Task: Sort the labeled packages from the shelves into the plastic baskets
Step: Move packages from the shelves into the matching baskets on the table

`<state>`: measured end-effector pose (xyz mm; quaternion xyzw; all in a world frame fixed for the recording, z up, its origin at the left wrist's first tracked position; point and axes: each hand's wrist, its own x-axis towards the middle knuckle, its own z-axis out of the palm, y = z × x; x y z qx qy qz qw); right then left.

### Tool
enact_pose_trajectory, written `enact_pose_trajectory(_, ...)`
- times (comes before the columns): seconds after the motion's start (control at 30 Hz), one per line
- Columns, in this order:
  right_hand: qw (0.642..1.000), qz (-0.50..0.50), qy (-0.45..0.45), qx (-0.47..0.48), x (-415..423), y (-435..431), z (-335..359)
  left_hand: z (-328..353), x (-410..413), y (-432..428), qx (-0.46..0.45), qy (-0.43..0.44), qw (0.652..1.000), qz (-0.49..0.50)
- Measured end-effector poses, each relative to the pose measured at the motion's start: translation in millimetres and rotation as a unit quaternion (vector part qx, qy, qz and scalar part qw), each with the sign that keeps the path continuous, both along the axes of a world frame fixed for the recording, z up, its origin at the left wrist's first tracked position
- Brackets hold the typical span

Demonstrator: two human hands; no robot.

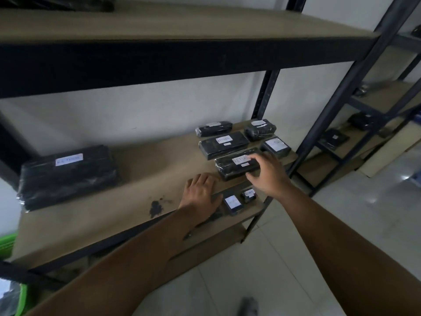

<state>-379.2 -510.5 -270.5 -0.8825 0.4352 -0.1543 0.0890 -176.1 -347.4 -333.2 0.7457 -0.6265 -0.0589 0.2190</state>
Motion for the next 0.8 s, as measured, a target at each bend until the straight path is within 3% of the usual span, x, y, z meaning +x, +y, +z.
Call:
enact_pose_trajectory(0.2,0.987,0.117,0.106,-0.005,1,-79,8,-3,-14,-27,0.006,-0.039,0.995,0.092)
enact_pose_trajectory(0.5,0.945,0.279,0.173,0.009,8,-139,4,-2,-28,-29,0.003,-0.091,0.986,0.14)
enact_pose_trajectory(0.8,0.947,0.318,0.041,-0.017,-6,-134,-17,1,-34,-28,0.031,-0.117,0.981,0.154)
